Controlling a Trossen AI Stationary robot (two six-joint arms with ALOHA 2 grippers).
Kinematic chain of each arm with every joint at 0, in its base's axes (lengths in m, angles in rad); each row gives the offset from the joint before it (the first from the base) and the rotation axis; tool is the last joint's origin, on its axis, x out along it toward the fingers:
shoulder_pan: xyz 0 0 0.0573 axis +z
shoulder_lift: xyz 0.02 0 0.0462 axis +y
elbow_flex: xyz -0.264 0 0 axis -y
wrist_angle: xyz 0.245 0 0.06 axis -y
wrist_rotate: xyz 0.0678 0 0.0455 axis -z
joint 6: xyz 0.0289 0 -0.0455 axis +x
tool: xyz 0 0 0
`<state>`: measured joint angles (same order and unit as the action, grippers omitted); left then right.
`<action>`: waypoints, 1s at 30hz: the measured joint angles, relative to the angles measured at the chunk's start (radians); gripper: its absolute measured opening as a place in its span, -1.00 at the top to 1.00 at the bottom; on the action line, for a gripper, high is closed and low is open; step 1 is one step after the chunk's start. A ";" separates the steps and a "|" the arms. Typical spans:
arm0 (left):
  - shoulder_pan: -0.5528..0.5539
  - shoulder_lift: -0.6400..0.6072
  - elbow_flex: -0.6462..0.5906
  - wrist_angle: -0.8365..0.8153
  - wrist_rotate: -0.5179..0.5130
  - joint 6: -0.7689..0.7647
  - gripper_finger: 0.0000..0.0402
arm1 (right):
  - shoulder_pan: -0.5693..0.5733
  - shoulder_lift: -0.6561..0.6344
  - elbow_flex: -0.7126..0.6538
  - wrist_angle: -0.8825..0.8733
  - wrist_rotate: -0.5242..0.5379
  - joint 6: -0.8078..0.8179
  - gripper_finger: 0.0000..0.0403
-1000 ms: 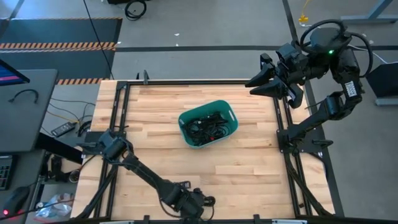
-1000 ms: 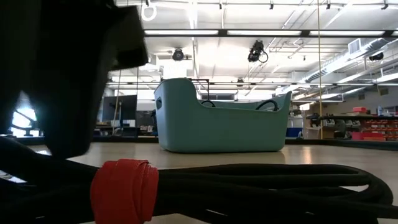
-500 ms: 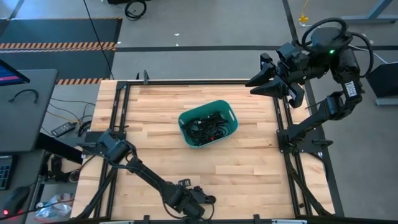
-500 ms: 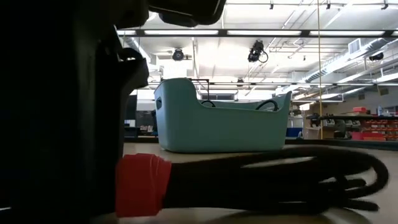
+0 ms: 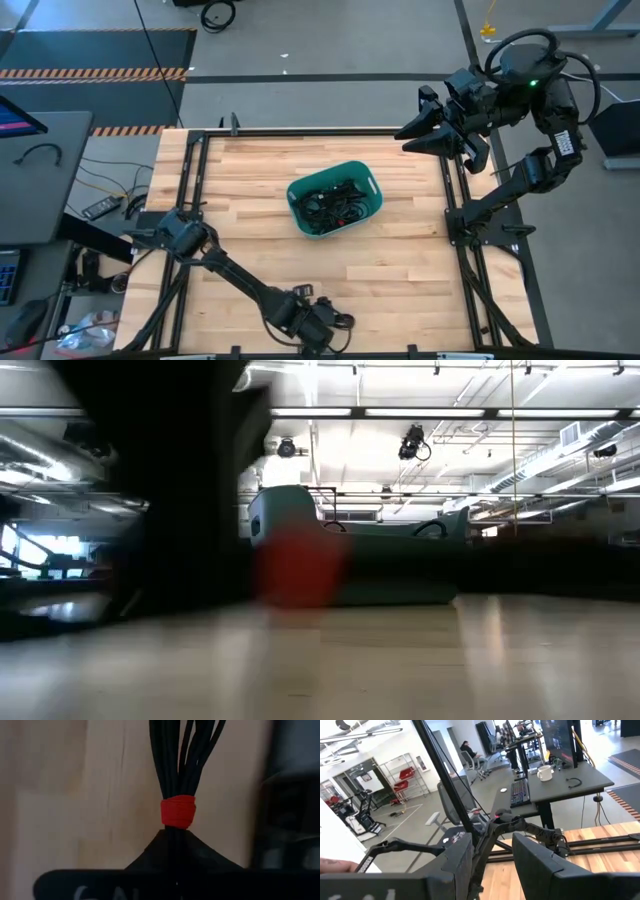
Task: Pick and place USB-C Cables
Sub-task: Put the black charger cable into the green bin
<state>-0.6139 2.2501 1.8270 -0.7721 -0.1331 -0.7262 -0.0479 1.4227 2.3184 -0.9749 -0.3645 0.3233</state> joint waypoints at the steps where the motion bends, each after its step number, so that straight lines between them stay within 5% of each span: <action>1: 0.006 -0.014 0.024 -0.008 -0.008 0.016 0.85 | 0.000 0.000 0.000 0.000 0.000 0.000 0.27; 13: 0.213 -0.092 0.517 -0.442 -0.237 0.334 0.85 | 0.000 0.000 0.000 -0.001 0.000 -0.003 0.27; 24: 0.568 -0.130 0.490 -0.517 -0.248 0.475 0.85 | 0.000 0.000 0.000 -0.005 -0.005 -0.012 0.27; 30: 0.681 -0.128 0.489 -0.514 -0.164 0.511 0.85 | 0.000 0.000 0.000 -0.006 -0.004 -0.033 0.27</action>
<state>0.0674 2.1223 2.3165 -1.2856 -0.2966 -0.2154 -0.0479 1.4223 2.3184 -0.9809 -0.3688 0.2906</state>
